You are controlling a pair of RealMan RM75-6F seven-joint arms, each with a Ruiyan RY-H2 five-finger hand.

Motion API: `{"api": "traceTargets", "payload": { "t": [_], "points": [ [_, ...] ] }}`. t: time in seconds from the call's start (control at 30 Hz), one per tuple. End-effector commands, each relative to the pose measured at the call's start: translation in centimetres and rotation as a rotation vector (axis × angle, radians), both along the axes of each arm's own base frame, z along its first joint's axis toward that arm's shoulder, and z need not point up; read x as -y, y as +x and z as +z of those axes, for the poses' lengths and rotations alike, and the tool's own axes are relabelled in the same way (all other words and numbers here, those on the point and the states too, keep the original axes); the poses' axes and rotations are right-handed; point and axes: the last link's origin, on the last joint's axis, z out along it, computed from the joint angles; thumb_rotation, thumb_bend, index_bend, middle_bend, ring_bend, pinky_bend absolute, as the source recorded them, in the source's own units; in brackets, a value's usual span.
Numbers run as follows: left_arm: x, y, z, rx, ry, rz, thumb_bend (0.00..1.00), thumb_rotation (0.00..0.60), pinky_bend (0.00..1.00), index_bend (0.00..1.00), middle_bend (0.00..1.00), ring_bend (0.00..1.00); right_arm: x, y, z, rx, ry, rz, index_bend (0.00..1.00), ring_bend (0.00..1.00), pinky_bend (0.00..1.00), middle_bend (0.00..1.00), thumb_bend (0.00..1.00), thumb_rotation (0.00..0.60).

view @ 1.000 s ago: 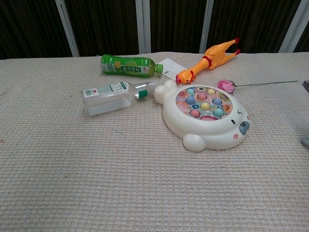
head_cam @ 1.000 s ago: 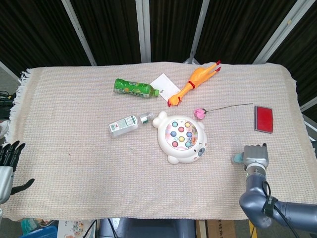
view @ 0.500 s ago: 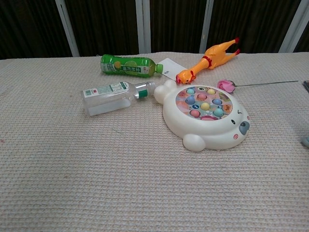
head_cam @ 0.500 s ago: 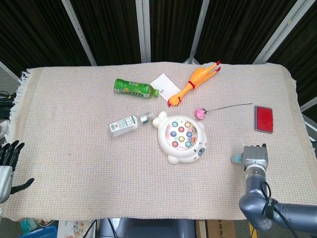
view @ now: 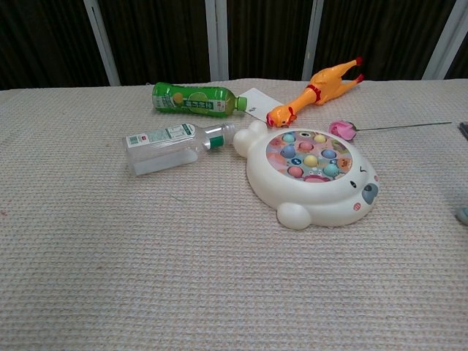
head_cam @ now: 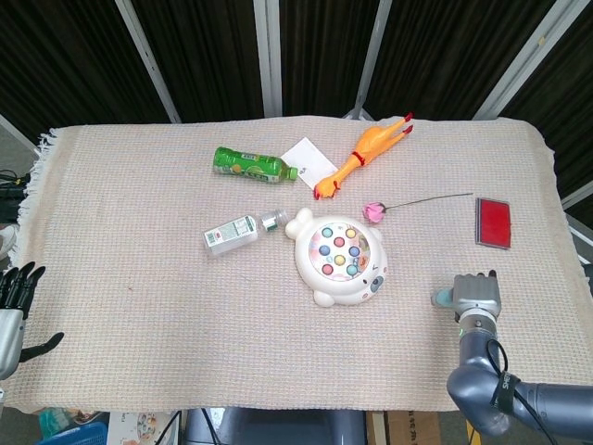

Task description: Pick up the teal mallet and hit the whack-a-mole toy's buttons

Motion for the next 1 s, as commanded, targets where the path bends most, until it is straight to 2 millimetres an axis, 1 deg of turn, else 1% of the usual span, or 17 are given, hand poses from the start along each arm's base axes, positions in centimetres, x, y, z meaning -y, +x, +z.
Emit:
{"api": "traceTargets", "payload": {
  "t": [0.03,0.57,1.0],
  "points": [
    [-0.01,0.00,-0.01,0.000,0.000,0.001,0.00,0.600,0.00,0.08,0.00,0.00,-0.06,0.02,0.01,0.002,-0.001,0.000,0.42,0.18,0.09,0.25,0.56,0.600],
    [-0.04,0.05,-0.07,-0.002,0.000,0.003,0.00,0.600,0.00,0.08,0.00,0.00,-0.22,0.34,0.40,0.003,-0.009,0.001,0.42,0.18,0.09,0.25,0.56,0.600],
    [-0.08,0.08,-0.14,-0.004,-0.003,0.004,0.00,0.600,0.00,0.08,0.00,0.00,0.08,0.61,0.65,0.018,-0.040,0.015,0.42,0.18,0.09,0.25,0.56,0.600]
  ]
}}
